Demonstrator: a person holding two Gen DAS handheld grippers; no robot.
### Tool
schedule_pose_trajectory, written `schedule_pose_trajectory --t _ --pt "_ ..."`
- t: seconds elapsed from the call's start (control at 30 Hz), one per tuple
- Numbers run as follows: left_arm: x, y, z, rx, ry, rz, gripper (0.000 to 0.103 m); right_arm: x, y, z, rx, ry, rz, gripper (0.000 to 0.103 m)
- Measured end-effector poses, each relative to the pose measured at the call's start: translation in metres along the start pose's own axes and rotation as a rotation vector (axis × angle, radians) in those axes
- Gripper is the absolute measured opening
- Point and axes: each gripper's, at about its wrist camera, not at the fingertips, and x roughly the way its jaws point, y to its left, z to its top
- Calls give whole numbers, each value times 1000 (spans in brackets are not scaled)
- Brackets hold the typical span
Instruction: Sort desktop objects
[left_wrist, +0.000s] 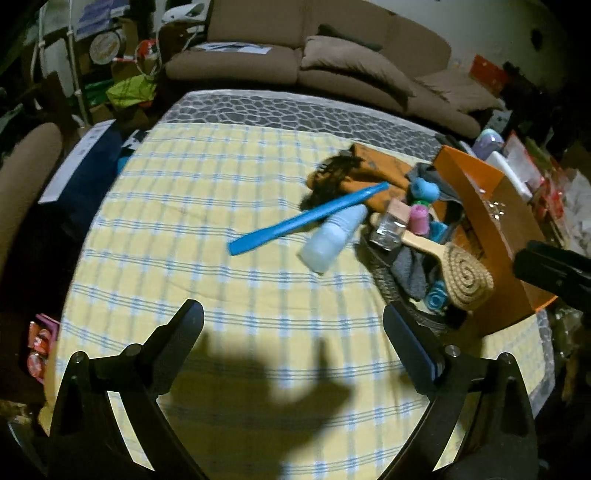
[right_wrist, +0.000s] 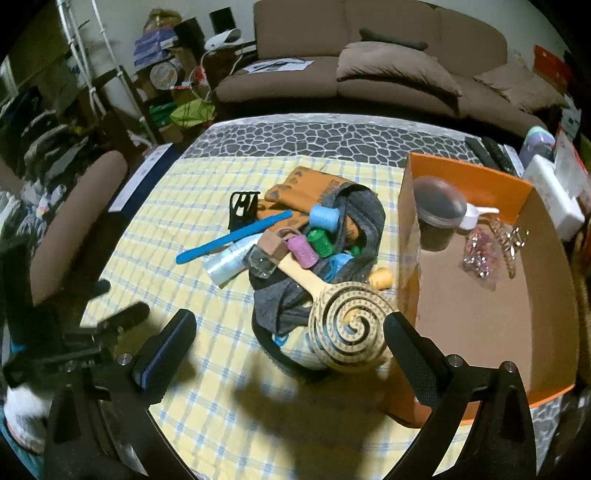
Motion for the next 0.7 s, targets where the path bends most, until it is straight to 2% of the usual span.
schedule_pose_trajectory --t 0.23,0.37,0.47,0.57,0.7 --pt "19 -17 -1 -23 -2 -81 94 5 -6 -5 22 -70 -17 103" --pt "25 -25 7 -2 -29 -80 94 8 -9 -5 -5 -93 -50 103" --pt "36 -37 18 39 -53 -76 92 9 -17 -4 -5 -110 -60 103" --pt "49 -50 27 96 -67 -62 85 10 -27 -4 20 -112 -28 102" --pt "67 -71 37 166 -77 -57 84 11 -35 -3 30 -112 -21 102"
